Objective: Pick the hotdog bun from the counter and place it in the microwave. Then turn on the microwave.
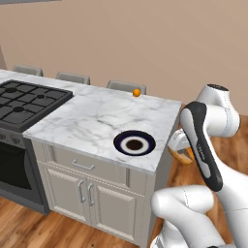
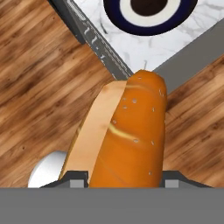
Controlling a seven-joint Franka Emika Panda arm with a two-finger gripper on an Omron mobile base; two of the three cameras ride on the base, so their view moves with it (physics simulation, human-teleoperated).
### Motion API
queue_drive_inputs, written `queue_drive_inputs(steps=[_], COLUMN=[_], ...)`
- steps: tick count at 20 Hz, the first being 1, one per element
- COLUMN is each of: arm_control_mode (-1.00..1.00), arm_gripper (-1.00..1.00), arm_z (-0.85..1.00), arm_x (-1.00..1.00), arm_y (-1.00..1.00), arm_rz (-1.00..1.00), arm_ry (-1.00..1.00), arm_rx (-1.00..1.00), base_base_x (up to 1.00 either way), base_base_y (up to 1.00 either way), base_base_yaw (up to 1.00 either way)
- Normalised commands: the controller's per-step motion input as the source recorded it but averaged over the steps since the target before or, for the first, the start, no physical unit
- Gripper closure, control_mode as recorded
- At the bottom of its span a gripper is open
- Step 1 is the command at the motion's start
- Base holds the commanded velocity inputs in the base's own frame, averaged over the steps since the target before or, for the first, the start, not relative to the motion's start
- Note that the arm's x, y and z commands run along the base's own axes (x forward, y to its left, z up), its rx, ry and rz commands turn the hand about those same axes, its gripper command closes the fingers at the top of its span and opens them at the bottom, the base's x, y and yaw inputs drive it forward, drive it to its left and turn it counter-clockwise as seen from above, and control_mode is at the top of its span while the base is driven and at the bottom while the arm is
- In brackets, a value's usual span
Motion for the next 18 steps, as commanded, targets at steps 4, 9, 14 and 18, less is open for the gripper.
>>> queue_drive_inputs(steps=[4,9,14,18], arm_control_mode=[-1.0,1.0,1.0,1.0], arm_gripper=[1.0,1.0,1.0,1.0], arm_z=[0.0,0.0,0.0,0.0], arm_x=[0.0,0.0,0.0,0.0], arm_y=[0.0,0.0,0.0,0.0], arm_rz=[0.0,0.0,0.0,0.0], arm_ry=[0.0,0.0,0.0,0.0], arm_rx=[0.0,0.0,0.0,0.0], base_base_x=[0.0,0.0,0.0,0.0], base_base_y=[0.0,0.0,0.0,0.0], base_base_yaw=[0.0,0.0,0.0,0.0])
